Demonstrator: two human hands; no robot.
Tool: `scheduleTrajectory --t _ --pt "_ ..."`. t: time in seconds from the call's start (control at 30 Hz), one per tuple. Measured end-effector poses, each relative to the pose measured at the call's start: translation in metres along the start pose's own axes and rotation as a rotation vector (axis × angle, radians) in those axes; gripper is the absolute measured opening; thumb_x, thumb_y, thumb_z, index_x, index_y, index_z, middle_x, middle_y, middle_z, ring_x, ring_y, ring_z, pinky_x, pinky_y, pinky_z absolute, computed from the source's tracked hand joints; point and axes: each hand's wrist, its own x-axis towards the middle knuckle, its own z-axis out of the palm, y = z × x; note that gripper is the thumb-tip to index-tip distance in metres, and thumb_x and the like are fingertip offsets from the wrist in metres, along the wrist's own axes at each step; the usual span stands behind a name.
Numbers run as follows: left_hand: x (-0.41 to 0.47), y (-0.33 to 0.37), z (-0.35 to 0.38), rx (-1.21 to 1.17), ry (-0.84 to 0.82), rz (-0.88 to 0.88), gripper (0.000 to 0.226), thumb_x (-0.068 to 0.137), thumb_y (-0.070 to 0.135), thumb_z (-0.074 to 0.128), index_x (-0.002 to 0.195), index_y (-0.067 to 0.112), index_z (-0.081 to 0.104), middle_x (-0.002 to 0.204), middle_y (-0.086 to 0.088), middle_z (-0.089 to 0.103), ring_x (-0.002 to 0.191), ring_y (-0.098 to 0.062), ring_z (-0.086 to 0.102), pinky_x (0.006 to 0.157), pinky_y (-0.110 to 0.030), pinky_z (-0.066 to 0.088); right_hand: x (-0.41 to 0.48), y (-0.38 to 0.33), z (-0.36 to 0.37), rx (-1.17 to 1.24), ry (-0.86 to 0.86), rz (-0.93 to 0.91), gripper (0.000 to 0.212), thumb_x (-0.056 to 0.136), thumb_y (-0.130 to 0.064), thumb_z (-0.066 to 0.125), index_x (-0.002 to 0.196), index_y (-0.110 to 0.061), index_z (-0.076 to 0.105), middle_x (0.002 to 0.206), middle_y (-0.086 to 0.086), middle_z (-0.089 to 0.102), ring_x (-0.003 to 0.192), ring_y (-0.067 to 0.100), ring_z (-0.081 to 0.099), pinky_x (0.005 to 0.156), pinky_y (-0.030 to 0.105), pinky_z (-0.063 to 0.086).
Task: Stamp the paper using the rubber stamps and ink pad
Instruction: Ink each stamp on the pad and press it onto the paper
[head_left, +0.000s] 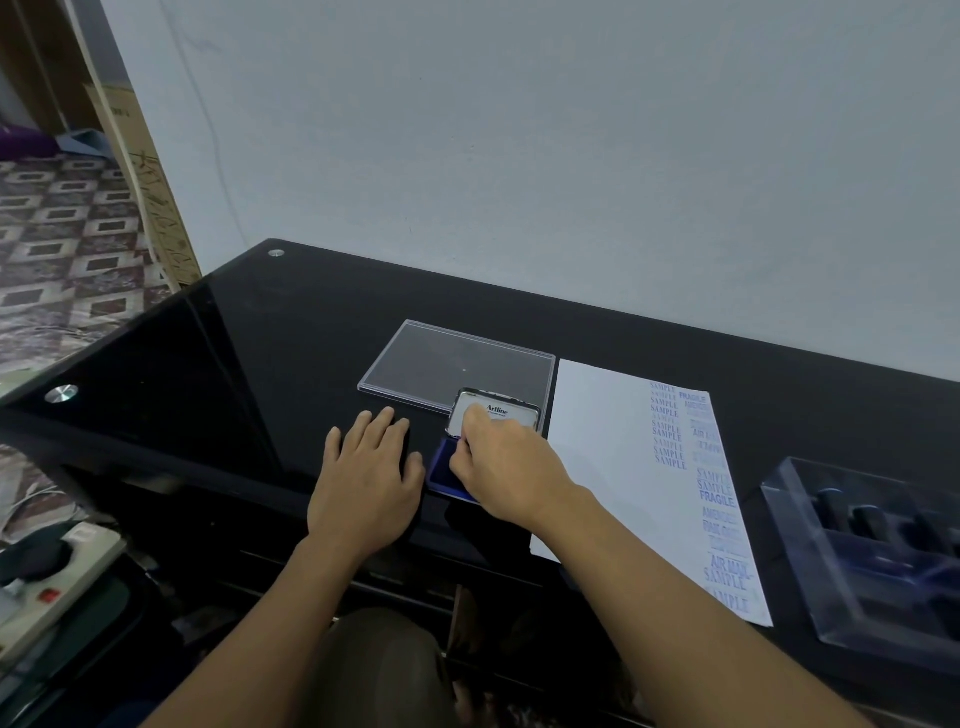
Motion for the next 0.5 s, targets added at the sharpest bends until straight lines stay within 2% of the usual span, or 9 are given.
scheduleTrajectory --t 0.23,0.37,0.5 --pt "-0.0002 -0.0009 0.0013 -0.001 0.005 0.003 0.053 0.102 0.039 0.032 0.152 0.02 0.032 0.162 -0.001 0.022 0.151 -0.02 0.011 0.122 -0.047 0.007 -0.0014 0.0003 -0.0007 -0.003 0.001 -0.002 0.018 0.101 -0.027 0.043 0.09 -0.017 0.034 0.075 0.006 0.053 0.064 0.027 0.051 0.05 0.031 0.032" --pt "0.0003 -0.0016 0.0012 -0.018 0.002 0.001 0.053 0.103 0.039 0.033 0.152 0.02 0.032 0.162 0.0 0.022 0.151 -0.019 0.01 0.122 -0.046 0.006 -0.0025 -0.0001 -0.0008 0.006 0.003 -0.004 0.017 0.102 -0.027 0.043 0.091 -0.017 0.034 0.08 0.009 0.061 0.065 0.026 0.052 0.051 0.03 0.034" --pt "0.0004 -0.0011 0.002 -0.027 0.011 0.005 0.053 0.103 0.038 0.034 0.151 0.019 0.034 0.162 -0.001 0.023 0.151 -0.02 0.011 0.121 -0.047 0.007 -0.0053 -0.0003 -0.0013 0.024 0.005 -0.011 0.017 0.102 -0.027 0.043 0.09 -0.018 0.033 0.076 0.003 0.053 0.065 0.024 0.05 0.047 0.027 0.026"
